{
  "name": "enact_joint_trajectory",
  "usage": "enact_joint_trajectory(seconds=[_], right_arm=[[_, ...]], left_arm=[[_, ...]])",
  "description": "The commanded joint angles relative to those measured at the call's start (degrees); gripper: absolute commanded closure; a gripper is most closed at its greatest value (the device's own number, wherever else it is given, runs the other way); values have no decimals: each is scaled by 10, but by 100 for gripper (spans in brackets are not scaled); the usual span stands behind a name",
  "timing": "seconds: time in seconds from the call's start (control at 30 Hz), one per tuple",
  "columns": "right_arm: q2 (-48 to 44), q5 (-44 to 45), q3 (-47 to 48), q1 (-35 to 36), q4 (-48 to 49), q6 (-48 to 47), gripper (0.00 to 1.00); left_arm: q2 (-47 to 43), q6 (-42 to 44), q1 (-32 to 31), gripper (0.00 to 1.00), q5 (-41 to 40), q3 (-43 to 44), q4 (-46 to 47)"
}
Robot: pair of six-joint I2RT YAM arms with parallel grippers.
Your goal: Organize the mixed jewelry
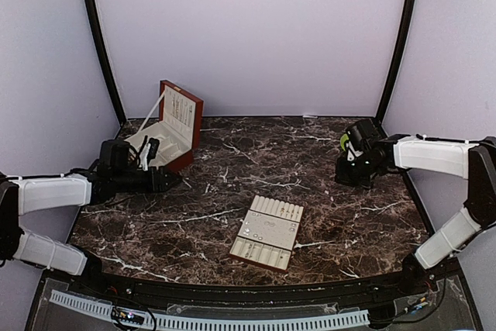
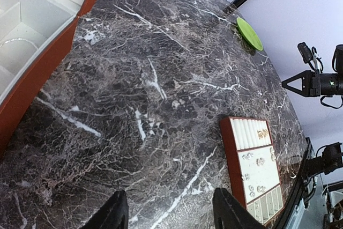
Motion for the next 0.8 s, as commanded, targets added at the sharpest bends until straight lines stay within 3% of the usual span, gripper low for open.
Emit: enact_joint_trajectory(seconds=[0.0,0.2,0.33,0.47,0.77], right_arm=[[-39,-83,19,-3,-10,-37,100],[-80,-283,27,-2,4,-79,100],[-97,-434,33,14,34,-79,100],[-90,-519,56,61,45,-69,100],[-69,-593,92,156,107,0,100]], left_arm=[[-34,28,3,44,39,-8,27],[-81,22,-21,44,105,-30,129],[-107,65,-102,44,84,-20,163],[-101,97,-176,44,70,-8,205],[-72,294,-339,48,-54,114,57]])
